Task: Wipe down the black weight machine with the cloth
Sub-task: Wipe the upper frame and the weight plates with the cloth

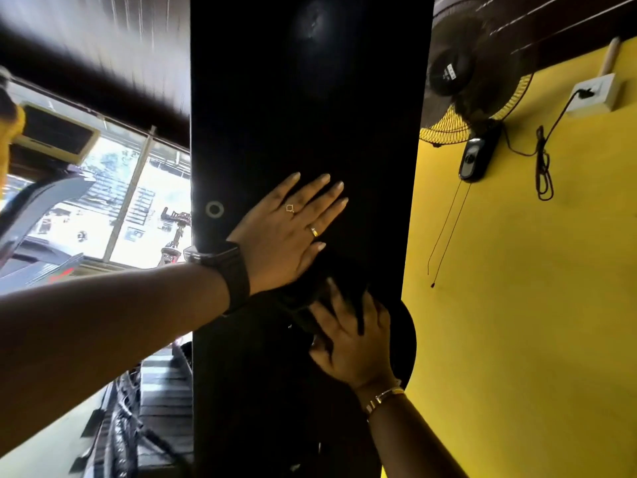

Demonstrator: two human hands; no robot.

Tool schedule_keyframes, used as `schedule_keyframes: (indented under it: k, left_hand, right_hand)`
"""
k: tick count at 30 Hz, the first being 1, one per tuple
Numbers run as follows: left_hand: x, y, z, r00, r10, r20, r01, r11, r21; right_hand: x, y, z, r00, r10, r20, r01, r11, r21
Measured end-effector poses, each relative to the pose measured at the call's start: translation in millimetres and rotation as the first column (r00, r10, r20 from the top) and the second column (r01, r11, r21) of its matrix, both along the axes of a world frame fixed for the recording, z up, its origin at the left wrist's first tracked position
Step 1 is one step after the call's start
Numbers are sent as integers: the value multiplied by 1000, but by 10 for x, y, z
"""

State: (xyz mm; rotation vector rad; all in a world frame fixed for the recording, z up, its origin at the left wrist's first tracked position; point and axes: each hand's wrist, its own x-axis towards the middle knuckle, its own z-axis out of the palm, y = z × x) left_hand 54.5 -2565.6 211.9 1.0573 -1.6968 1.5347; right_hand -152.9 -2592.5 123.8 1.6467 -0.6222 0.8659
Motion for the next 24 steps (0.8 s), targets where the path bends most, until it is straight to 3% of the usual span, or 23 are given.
schedule_keyframes:
  k: [2,5,7,8,10,12,16,20,24]
  left_hand:
    - [-21,1,-81,1000,-3,-4,3,1000,6]
    - [-55,14,-145,1000,0,-5,0,1000,1]
    - [-62,17,-168,1000,17,-17,-17,1000,-4]
    - [-66,20,-179,999,34,-16,-34,999,-8]
    - [-72,25,-181,998,61,-4,-61,998,-11]
    - [-74,35,-187,996,91,-2,-91,996,-12]
    - [-85,90,-206,995,101,-9,-100,994,39]
    - [-90,117,-193,997,76,-11,-75,993,86]
    - [-94,120,-185,996,89,-9,-88,993,76]
  right_hand:
    - [40,47,-99,968,-56,247,20,989,147]
    - [251,189,-241,758,-178,628,-79,930,358]
    - [457,283,-353,596,-250,763,-178,885,429]
    - [565,318,-435,560,-280,780,-205,865,458]
    - [770,391,-661,603,-329,726,-196,821,536]
    - [887,450,-973,746,-294,598,-150,801,580]
    - [692,440,-1418,946,-103,307,-50,889,455]
    - [463,458,-1367,997,-32,77,2,932,362]
    - [597,509,-951,993,-37,114,-6,933,359]
